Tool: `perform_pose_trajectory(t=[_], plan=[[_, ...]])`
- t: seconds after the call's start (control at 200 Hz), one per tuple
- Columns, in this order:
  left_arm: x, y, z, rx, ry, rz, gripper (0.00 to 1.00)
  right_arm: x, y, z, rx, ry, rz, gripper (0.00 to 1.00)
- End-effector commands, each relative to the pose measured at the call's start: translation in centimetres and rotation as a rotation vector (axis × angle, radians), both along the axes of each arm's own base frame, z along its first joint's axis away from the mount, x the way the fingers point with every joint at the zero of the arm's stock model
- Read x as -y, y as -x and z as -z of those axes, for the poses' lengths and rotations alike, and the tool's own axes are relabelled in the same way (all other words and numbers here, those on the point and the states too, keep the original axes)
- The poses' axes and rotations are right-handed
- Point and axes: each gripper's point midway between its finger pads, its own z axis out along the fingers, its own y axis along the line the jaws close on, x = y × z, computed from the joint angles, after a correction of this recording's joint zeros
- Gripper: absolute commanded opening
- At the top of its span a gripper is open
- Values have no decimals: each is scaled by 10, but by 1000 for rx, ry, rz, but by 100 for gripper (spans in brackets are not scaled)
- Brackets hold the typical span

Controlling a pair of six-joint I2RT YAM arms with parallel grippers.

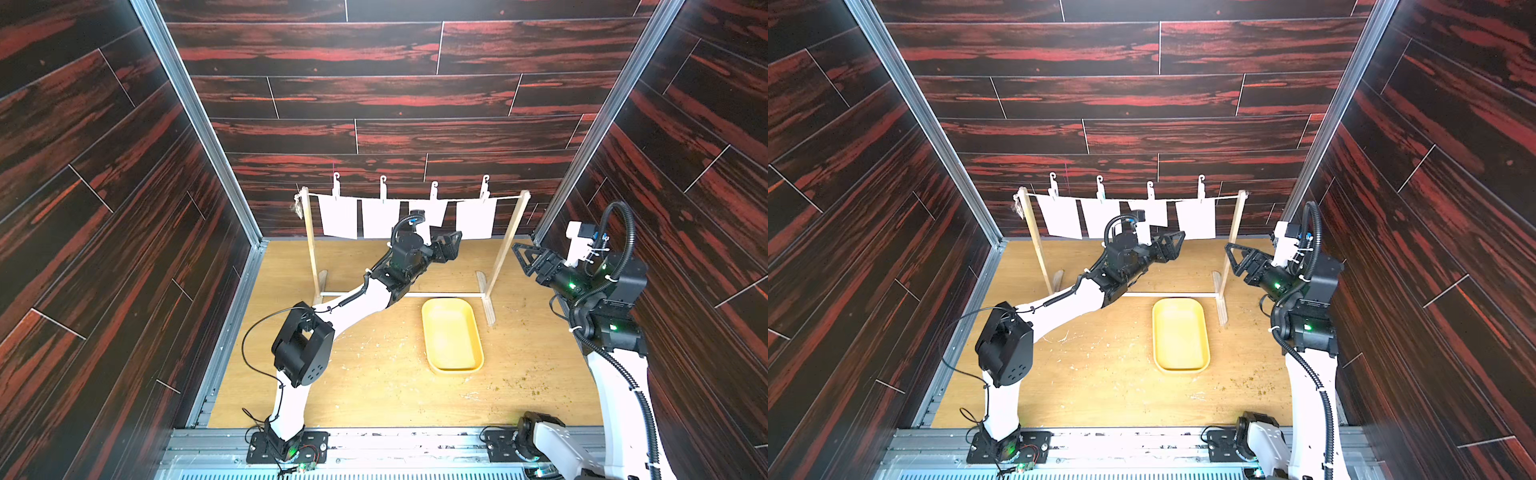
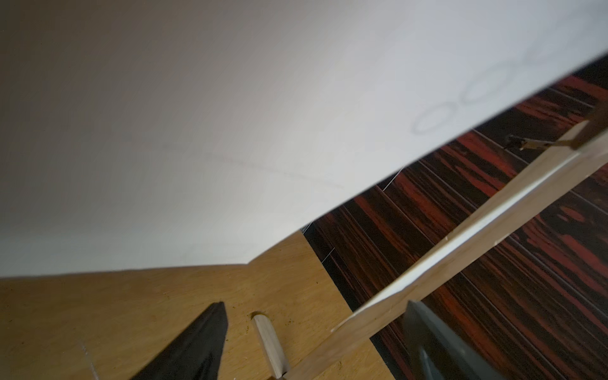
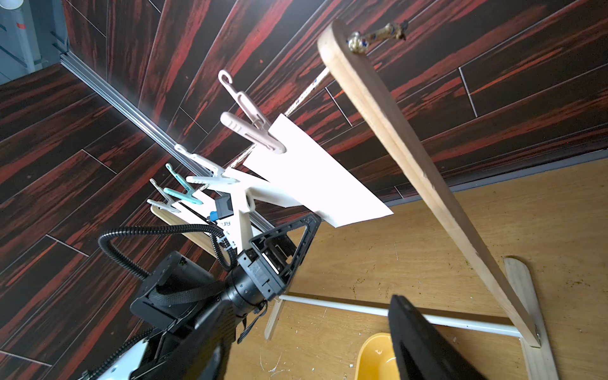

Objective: Remove the postcards from the strings
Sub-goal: Pinch the postcard on the clothesline.

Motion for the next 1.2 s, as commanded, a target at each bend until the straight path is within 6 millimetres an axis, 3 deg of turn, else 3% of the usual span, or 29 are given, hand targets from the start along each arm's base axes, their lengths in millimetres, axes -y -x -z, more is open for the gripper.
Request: perform_pose_trajectory(t=[0.0,0.271,0.616,0.832,1.092,1.197], plan=[[12,7,-29,80,64,66,87,-5,6,-12,43,19,-23,77],[30,16,-38,116,90,161,77,-7,6,-16,48,20,-34,77],[40,43,-40,129,83,274,47,-5,1,-14,38,24,-28,77],[39,54,-41,137,96,303,42,-5,-4,-15,29,25,-29,75],[47,59,-45,143,146,347,57,-7,-3,-18,32,27,-36,75],[49,60,-47,150,152,356,51,-7,-2,-19,33,32,-37,75]])
